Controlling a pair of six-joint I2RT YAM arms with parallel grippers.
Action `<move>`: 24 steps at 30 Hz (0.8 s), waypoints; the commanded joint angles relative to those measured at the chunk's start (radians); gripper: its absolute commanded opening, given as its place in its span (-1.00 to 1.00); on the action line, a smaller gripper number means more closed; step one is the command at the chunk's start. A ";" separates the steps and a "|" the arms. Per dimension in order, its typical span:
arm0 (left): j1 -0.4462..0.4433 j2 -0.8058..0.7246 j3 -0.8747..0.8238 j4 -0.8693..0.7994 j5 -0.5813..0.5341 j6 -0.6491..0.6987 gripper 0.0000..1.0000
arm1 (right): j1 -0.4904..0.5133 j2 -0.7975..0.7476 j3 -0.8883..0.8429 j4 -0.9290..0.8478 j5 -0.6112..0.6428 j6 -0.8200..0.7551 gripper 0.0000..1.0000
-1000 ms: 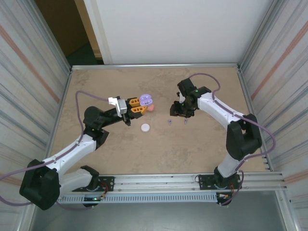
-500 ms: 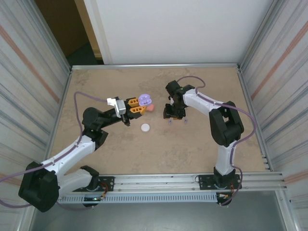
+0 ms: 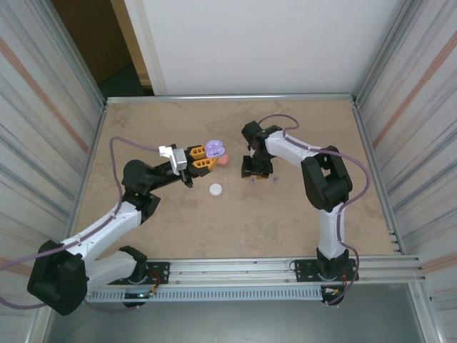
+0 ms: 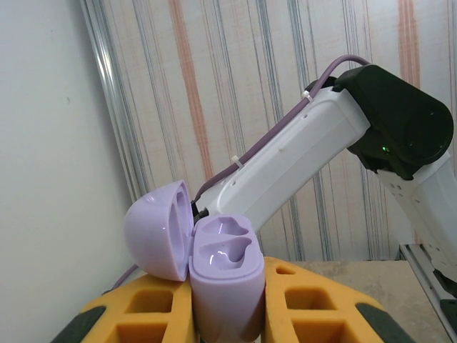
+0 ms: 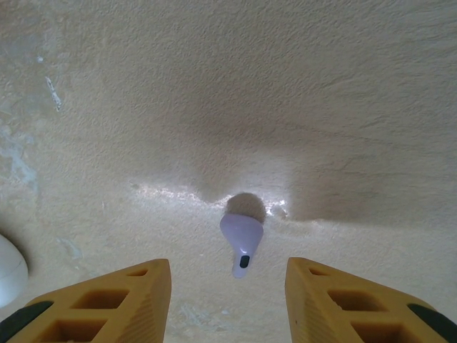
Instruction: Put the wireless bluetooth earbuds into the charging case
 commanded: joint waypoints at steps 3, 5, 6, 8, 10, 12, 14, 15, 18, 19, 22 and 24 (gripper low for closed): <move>0.009 -0.023 -0.007 0.013 -0.009 0.020 -1.00 | 0.011 0.033 0.039 -0.047 0.025 0.026 -0.11; 0.009 -0.024 -0.007 0.012 -0.007 0.020 -1.00 | 0.012 0.040 0.043 -0.053 0.030 0.025 -0.10; 0.009 -0.025 -0.007 0.011 -0.006 0.020 -1.00 | 0.014 0.042 0.046 -0.055 0.033 0.023 -0.11; 0.009 -0.024 -0.007 0.012 -0.007 0.020 -1.00 | 0.016 0.047 0.052 -0.061 0.040 0.021 -0.11; 0.009 -0.027 -0.007 0.011 -0.006 0.020 -1.00 | 0.015 0.054 0.060 -0.069 0.049 0.021 -0.12; 0.009 -0.027 -0.007 0.012 -0.005 0.020 -1.00 | 0.017 0.058 0.067 -0.075 0.054 0.021 -0.13; 0.009 -0.026 -0.007 0.013 -0.004 0.021 -1.00 | 0.016 0.063 0.074 -0.078 0.055 0.019 -0.16; 0.009 -0.026 -0.007 0.013 -0.003 0.019 -1.00 | 0.017 0.066 0.078 -0.080 0.055 0.020 -0.18; 0.009 -0.026 -0.007 0.012 -0.003 0.020 -1.00 | 0.018 0.072 0.088 -0.084 0.056 0.017 -0.20; 0.009 -0.027 -0.007 0.011 -0.003 0.020 -1.00 | 0.018 0.076 0.091 -0.086 0.056 0.017 -0.21; 0.009 -0.027 -0.009 0.011 -0.004 0.020 -1.00 | 0.017 0.083 0.097 -0.088 0.056 0.016 -0.25; 0.009 -0.027 -0.009 0.013 -0.005 0.020 -1.00 | 0.017 0.091 0.105 -0.092 0.060 0.015 -0.29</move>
